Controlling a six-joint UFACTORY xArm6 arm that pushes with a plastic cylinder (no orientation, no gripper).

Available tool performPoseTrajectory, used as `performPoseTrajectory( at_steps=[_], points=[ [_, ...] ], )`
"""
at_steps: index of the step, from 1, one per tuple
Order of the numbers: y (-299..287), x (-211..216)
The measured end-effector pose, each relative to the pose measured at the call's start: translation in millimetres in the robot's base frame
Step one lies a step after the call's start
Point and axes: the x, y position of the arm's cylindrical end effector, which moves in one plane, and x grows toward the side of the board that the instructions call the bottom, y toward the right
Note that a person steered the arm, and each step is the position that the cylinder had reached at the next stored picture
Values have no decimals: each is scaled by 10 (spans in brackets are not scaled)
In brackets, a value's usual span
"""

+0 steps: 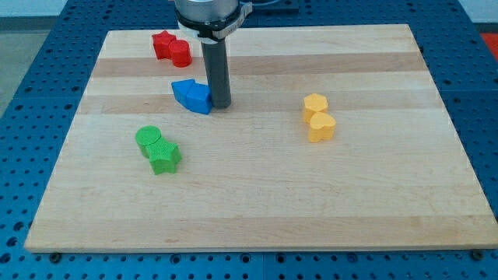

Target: Move the blue blocks towards the left side of the board

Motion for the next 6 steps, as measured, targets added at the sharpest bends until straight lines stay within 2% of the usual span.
performPoseTrajectory(
  at_steps=[3, 5, 6],
  points=[
    [-37, 0],
    [-848, 0],
    [-992, -1]
  ],
)
